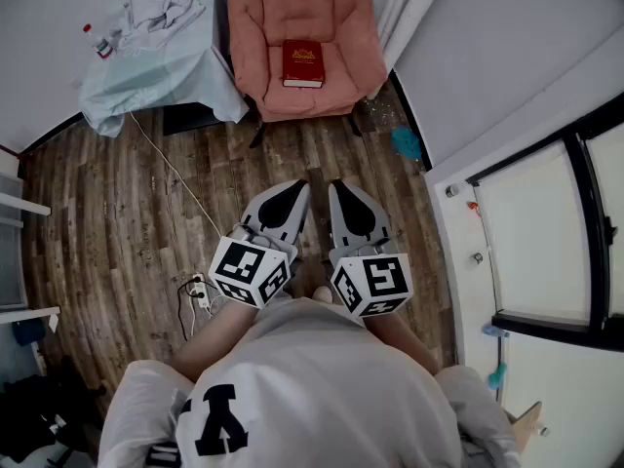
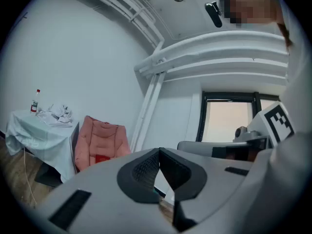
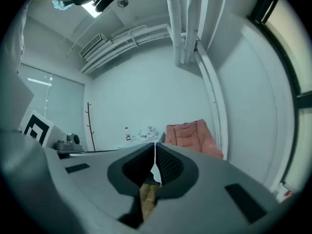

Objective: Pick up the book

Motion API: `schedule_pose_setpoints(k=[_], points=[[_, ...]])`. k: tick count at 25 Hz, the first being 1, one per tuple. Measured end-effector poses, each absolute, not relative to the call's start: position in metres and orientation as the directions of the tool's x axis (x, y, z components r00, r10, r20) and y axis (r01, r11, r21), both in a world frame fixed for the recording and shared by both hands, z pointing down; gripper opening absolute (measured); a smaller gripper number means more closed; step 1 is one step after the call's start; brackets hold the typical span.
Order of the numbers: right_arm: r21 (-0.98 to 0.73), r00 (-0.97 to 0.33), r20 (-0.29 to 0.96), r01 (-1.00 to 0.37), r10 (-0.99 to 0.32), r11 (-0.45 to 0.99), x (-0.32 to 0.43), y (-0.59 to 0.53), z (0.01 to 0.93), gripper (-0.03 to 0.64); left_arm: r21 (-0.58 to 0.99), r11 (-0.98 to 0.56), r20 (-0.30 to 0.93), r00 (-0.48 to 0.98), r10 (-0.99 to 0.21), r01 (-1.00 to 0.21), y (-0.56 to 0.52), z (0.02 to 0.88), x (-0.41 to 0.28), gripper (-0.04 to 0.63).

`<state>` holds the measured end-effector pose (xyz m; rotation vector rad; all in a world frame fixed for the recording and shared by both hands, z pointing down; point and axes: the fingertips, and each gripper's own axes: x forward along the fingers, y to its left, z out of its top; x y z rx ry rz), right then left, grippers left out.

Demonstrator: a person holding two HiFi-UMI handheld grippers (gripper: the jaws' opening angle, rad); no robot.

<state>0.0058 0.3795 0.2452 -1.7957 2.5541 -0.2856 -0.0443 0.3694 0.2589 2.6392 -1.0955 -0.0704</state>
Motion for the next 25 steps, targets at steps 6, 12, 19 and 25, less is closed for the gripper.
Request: schedule_pose_setpoints(k=[6, 12, 19, 25], points=[[-0.153, -0.338, 0.100, -0.935, -0.936, 0.321, 0.005, 0.376, 0.246, 0.032, 0.304, -0.667, 0.064, 0.713, -0.698, -0.680, 0.364, 0.261, -0.048, 0.005], [-0.148, -0.340, 0.098, -0.934, -0.935, 0.325, -0.001, 0.374, 0.245, 0.032, 0.301, -0.668, 0.062, 0.713, -0.699, -0.681, 0.362, 0.260, -0.053, 0.005], [-0.159, -0.325, 0.073, -0.937, -0.943, 0.310, -0.008, 0.372, 0.245, 0.034, 0.292, -0.669, 0.063, 0.712, -0.699, -0.683, 0.360, 0.261, -0.063, 0.005], [-0.188, -0.314, 0.061, -0.936, -0.948, 0.298, -0.025, 0.366, 0.245, 0.034, 0.302, -0.660, 0.065, 0.706, -0.705, -0.688, 0.355, 0.264, -0.084, 0.005]])
